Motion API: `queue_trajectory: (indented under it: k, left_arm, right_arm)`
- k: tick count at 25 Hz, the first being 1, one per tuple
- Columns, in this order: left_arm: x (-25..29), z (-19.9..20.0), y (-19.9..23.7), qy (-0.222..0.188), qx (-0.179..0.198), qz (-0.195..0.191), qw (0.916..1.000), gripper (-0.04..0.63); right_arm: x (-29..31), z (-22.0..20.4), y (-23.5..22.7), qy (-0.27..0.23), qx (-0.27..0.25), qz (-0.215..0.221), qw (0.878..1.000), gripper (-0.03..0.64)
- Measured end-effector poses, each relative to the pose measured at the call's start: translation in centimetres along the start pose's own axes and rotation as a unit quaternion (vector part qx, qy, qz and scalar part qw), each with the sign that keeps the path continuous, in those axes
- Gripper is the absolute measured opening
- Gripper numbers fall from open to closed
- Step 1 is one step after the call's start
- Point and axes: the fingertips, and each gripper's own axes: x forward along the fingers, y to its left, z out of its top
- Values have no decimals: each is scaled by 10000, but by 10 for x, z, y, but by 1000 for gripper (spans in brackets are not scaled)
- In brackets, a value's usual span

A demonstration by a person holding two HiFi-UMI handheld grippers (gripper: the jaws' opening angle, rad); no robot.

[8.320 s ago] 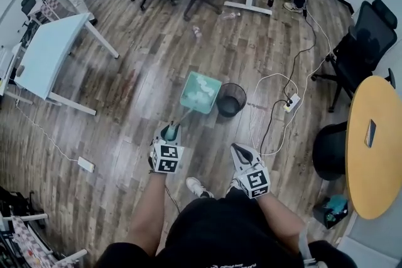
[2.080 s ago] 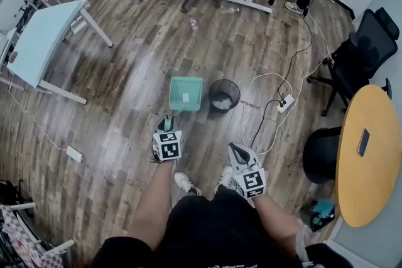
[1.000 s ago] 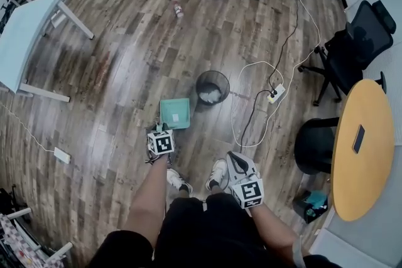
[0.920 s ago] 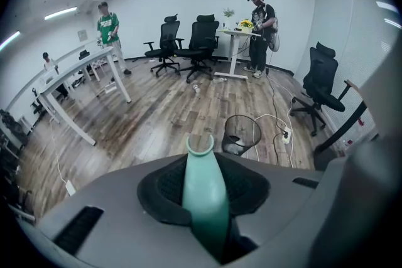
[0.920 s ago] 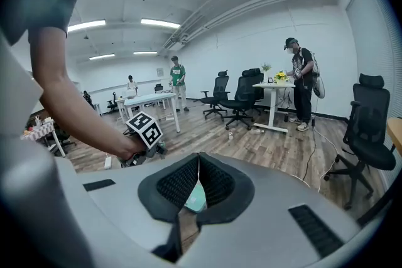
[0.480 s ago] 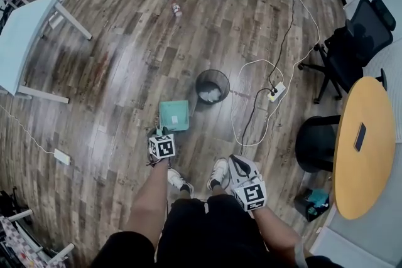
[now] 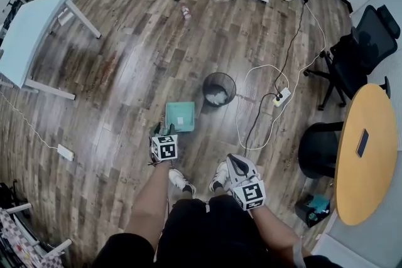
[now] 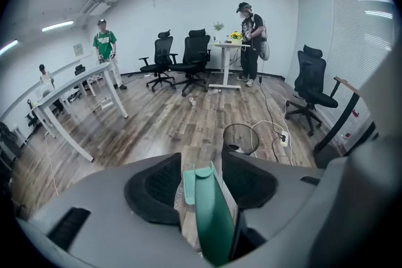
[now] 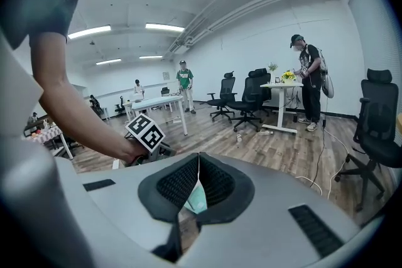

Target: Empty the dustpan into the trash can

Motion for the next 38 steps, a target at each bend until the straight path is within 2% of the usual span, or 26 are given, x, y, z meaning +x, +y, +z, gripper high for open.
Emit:
queue_trajectory:
  k: [7,15,19,23,26,33,38]
  left_arm:
    - [-62,47,-1,-864,50,-18,9962,215]
    - [-145,93,-11,-1732,-128,-120,9847,212]
    - [-180,98,-14,-1953,-198,-177,9804,179]
    - [-209,102,-19,-2198,-29,-134,9755,76]
    - [-228,102,-16,-2306,-7,-153,9729,31]
    - [-249,97,-15,-2425,-280,-307,9693,23]
    - [-253,93,-15,-2445,-305,-286,9688,23]
  right_arm:
    - [20,19,13,-186,-96,216,9995,25]
    - [45,44,29,-376,-215,417,9982,25]
    - [53,57,39,-462,-324,498,9972,25]
    - [59,75,42,-609,-299,423,9968,25]
    - [63,91,51,-744,-385,418,9956,25]
    - [63,117,62,-853,-673,447,9931,23]
    - [61,121,67,-905,-722,547,9918,23]
